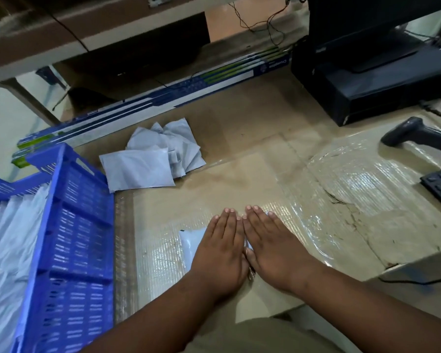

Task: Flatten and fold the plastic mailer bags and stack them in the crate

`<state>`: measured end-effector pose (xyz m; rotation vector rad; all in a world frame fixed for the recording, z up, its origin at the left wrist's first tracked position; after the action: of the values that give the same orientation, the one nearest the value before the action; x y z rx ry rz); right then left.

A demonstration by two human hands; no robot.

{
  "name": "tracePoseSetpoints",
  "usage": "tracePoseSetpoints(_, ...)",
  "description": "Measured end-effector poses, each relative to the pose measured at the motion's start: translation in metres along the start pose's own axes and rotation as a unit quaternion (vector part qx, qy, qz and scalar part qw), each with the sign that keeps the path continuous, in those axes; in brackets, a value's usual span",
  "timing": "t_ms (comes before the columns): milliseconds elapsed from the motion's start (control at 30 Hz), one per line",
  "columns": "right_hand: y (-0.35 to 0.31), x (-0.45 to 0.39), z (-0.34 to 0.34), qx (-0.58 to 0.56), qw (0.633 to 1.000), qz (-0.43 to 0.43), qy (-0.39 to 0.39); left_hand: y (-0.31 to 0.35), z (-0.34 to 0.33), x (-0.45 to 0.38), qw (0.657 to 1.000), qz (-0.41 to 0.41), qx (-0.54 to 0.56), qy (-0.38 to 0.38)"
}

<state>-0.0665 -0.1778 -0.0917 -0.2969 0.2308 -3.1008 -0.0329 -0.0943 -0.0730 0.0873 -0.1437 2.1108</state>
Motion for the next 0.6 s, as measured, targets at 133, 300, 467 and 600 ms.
tracePoseSetpoints(133,-0.002,-0.002,0.001,0.024,0.999,-0.010,-0.027,0.001,-0.001,0.001,1.000,-0.007,0.024,0.016)
tracePoseSetpoints(300,-0.008,-0.005,0.003,0.056,0.997,-0.013,-0.053,-0.003,-0.001,0.006,0.996,-0.021,0.076,0.043)
tracePoseSetpoints(467,-0.001,-0.003,0.002,-0.010,0.996,0.017,-0.091,-0.013,-0.008,0.005,0.991,-0.021,0.117,0.058)
tracePoseSetpoints(600,0.007,-0.014,0.028,-0.190,0.976,-0.023,-0.103,-0.014,-0.011,0.005,0.988,-0.011,0.146,0.051)
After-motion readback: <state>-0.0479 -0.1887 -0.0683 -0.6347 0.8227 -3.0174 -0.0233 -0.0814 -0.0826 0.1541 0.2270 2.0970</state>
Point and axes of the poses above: each hand's wrist, its own x-axis away from the middle knuckle, its own z-axis out of the back of the hand, y = z × x, the point moved 10 cm from there along -x, towards the middle knuckle, and after that the axes turned 9 degrees about -y, right-handed, at the moved point
